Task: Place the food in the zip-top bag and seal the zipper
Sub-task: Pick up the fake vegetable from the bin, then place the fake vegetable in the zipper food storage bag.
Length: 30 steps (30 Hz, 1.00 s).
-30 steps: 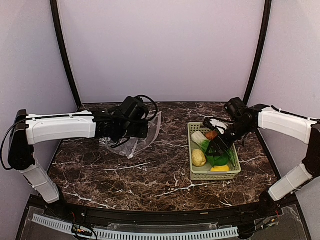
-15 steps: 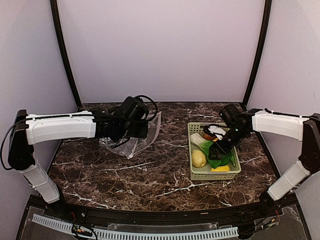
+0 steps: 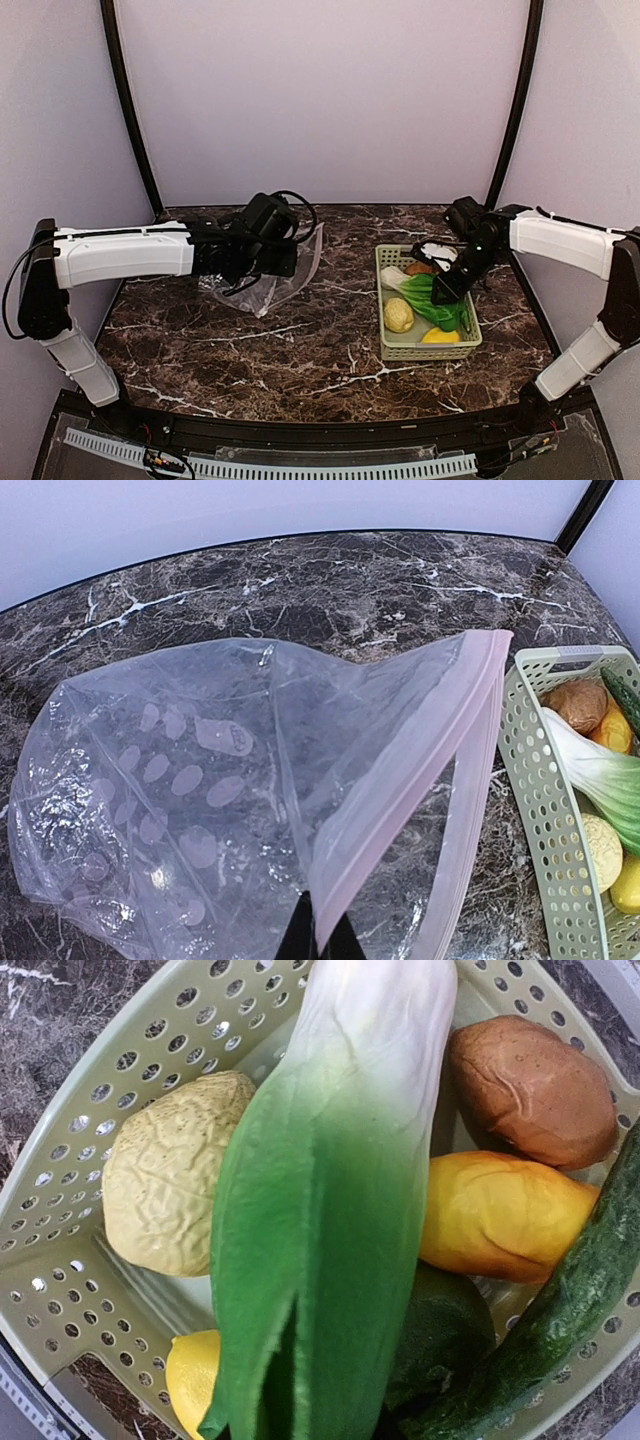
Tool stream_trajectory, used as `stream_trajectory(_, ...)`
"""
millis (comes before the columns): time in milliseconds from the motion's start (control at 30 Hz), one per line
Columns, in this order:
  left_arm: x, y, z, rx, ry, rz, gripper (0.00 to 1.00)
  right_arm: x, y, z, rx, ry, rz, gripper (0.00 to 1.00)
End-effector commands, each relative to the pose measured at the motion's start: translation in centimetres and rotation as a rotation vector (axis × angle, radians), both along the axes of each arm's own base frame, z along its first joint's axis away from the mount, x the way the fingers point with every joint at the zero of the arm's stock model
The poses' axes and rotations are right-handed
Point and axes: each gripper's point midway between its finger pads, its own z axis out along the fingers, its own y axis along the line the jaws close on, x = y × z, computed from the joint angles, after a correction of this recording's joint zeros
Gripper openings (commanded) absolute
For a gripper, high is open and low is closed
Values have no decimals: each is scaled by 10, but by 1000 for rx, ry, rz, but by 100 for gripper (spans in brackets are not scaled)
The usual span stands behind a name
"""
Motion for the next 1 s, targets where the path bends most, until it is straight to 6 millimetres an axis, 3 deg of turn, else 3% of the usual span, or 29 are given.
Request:
stream_trajectory(0,11,-5,10,7,-28,-9,1,-2,-1,32,40,-26,26,14)
stream_trajectory(267,31,-12,16,57,-60,-27,1,-5,16,87,162,-84,128,6)
stream_trajectory(400,39,-21,13,82,-58,-48,1,-9,32,125,269,-131,188,5)
stream_trajectory(533,45,-31,7,86,-41,-55,1,-26,55,158,429,-83,281,5)
stream_trajectory(700,49,-42,8,44,-35,-54,1,-34,77,168,568,45,309,5)
stream_trajectory(967,45,-50,24,-39,-26,-62,1,-28,98,156,642,211,282,5)
